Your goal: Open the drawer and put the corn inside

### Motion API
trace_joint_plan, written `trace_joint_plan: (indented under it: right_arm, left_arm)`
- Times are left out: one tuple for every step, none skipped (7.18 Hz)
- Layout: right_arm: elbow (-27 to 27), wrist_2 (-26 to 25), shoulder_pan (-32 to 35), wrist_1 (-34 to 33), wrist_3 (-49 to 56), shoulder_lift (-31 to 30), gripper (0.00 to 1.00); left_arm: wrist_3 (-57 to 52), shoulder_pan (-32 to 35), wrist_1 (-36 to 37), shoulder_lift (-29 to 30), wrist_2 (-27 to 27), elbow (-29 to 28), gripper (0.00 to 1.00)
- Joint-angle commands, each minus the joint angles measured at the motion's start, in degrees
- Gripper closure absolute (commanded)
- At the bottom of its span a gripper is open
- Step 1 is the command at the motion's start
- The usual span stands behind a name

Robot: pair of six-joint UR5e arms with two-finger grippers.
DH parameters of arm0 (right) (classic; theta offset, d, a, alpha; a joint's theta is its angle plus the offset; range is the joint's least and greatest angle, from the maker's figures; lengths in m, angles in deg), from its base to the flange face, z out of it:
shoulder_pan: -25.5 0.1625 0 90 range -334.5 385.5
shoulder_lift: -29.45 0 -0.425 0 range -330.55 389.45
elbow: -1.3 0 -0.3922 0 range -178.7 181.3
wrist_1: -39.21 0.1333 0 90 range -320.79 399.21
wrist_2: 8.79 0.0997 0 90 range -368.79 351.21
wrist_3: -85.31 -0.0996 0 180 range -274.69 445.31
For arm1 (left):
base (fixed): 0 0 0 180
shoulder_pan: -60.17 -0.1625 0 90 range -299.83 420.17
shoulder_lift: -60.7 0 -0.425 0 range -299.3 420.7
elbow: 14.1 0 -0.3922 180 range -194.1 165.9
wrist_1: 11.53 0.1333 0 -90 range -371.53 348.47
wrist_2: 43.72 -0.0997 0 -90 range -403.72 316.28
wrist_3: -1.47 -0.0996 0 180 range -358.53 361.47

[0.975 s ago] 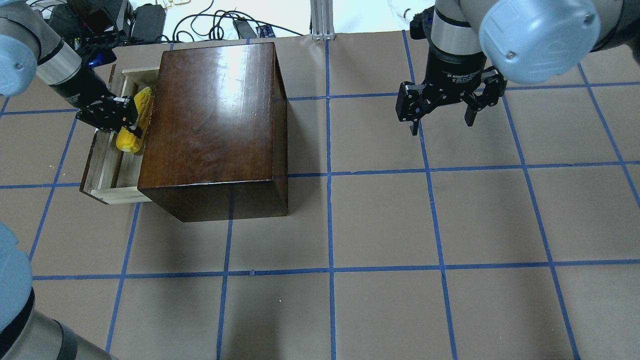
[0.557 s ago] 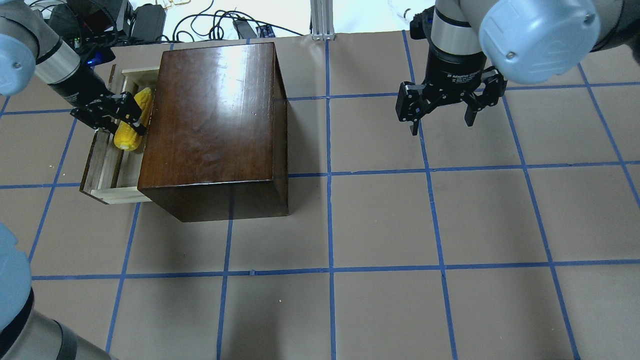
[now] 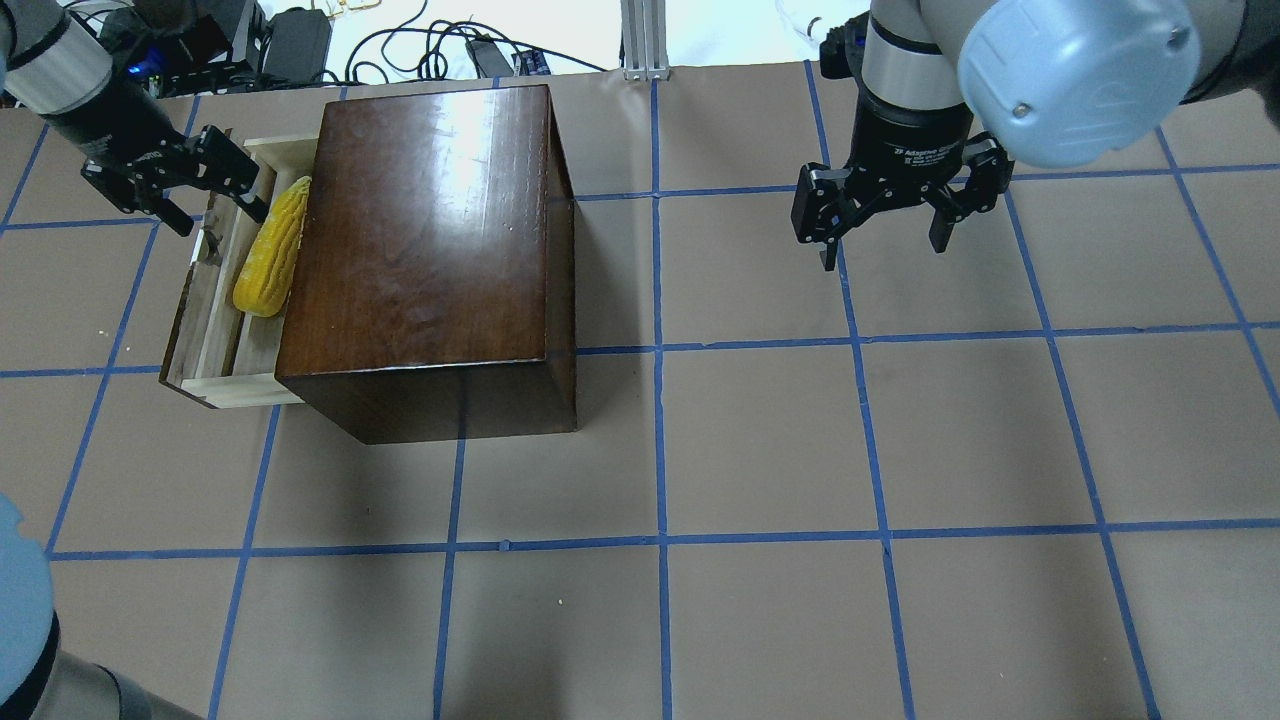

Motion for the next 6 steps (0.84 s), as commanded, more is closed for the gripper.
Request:
trace_joint_plan:
  right_arm:
    - [0.00,0.00,0.00,0.00,0.00,0.00,0.00]
    - [0.00,0.00,0.00,0.00,0.00,0.00,0.00]
    - [0.00,0.00,0.00,0.00,0.00,0.00,0.00]
    - [0.00,0.00,0.00,0.00,0.00,0.00,0.00]
    - [0.00,0.00,0.00,0.00,0.00,0.00,0.00]
    - [0.00,0.00,0.00,0.00,0.00,0.00,0.00]
  left_arm:
    - [4.42,1.46,-6.42,-2.00,-0.39,-4.89,0.00]
    - [5.66,3.56,-6.35,-3.14,-2.22,-4.81,0.00]
    - [9.15,6.63,-6.34,-4.72,-2.33,-4.55,0.00]
    - [12.32,8.74,-6.34,-5.87,-2.42,-4.20,0.00]
    - [12.53,10.24,-6.61,-6.49,-2.42,-3.76,0.00]
    - [12.70,13.31,-6.00,-7.45,-3.11,-1.06,0.00]
